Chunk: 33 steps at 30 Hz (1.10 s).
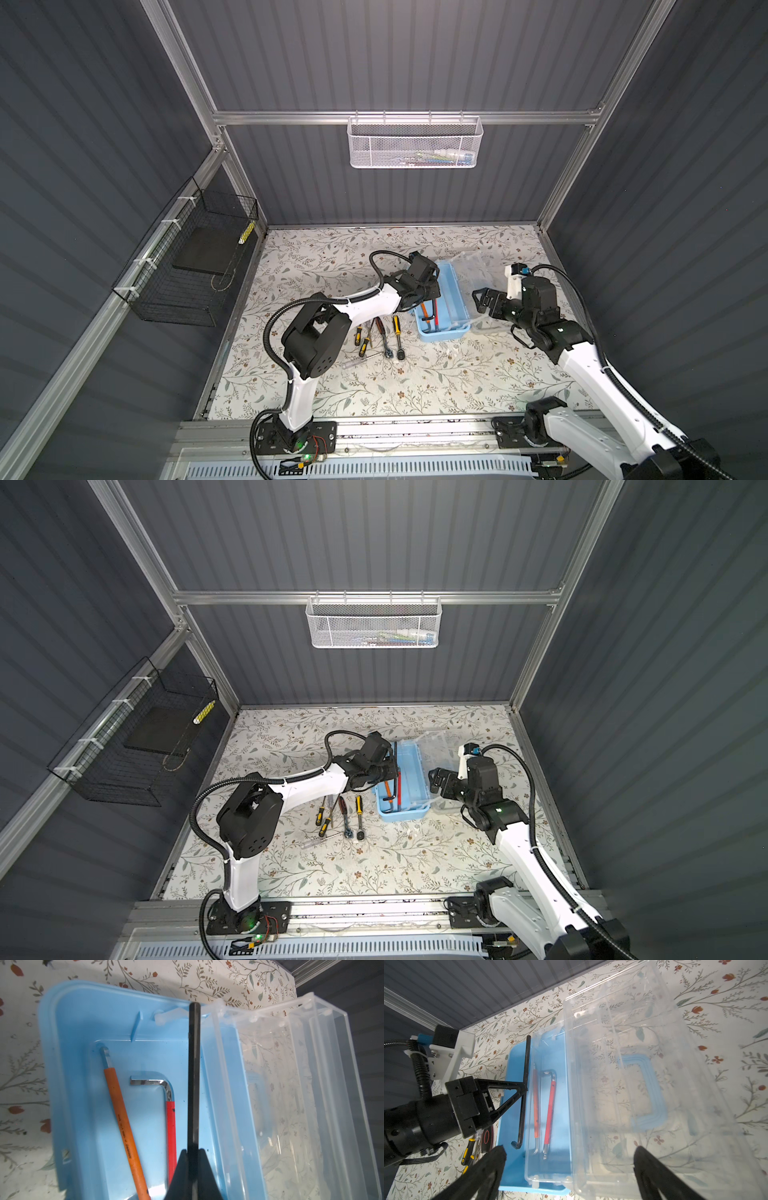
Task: Pack the tool kit
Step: 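Carry the black file over the blue box and lower it inside, then open the left gripper to release the black file while the right gripper approaches the box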
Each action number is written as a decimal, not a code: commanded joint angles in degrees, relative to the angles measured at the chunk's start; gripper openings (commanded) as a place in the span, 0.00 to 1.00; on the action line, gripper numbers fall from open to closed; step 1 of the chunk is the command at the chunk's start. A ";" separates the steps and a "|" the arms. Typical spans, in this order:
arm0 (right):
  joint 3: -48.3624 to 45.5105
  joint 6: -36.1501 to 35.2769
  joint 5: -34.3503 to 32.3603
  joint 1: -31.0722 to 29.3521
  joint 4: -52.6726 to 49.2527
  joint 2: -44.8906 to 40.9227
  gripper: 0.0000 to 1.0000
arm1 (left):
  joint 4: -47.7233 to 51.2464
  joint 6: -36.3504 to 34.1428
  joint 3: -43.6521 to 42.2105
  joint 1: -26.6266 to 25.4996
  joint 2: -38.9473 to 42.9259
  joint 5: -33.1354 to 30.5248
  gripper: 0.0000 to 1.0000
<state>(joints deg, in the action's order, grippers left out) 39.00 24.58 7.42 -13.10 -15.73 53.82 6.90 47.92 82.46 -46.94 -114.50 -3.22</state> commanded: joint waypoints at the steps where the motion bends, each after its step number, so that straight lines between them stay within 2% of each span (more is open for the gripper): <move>1: -0.82 -0.85 -0.35 0.45 -1.44 -0.38 0.97 | 0.09 1.74 1.99 -0.25 -0.47 0.94 0.00; 8: -0.48 -0.90 0.04 0.63 -1.37 0.36 0.97 | -0.17 3.49 2.05 -0.25 -2.69 2.39 0.00; 14: -0.51 -1.10 -0.48 0.71 -2.13 -0.19 0.98 | -0.96 3.93 1.39 -0.26 -3.41 3.22 0.08; 19: 0.17 -1.29 -0.48 0.83 -2.79 -0.30 0.97 | -0.45 3.57 1.70 -0.26 -2.56 3.67 0.30; 22: 0.78 -1.32 -0.30 0.80 -3.22 0.05 0.97 | -0.02 3.77 1.47 -0.19 -1.25 3.91 0.52; 27: 2.92 -1.36 -0.03 0.47 -5.38 0.72 0.94 | -0.21 3.09 0.57 -0.26 1.37 4.22 0.67; 31: 4.88 -0.79 -0.75 -1.23 -6.22 1.09 0.91 | -0.25 1.73 -0.89 -0.26 5.50 2.38 0.89; 33: 6.25 -0.22 -1.92 -2.35 -8.20 1.53 0.90 | -0.40 0.85 -3.88 -0.26 7.76 1.45 0.97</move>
<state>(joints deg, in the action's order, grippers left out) 42.74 24.01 7.01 -14.24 -21.23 54.92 6.15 50.74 80.75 -46.85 -110.24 -1.02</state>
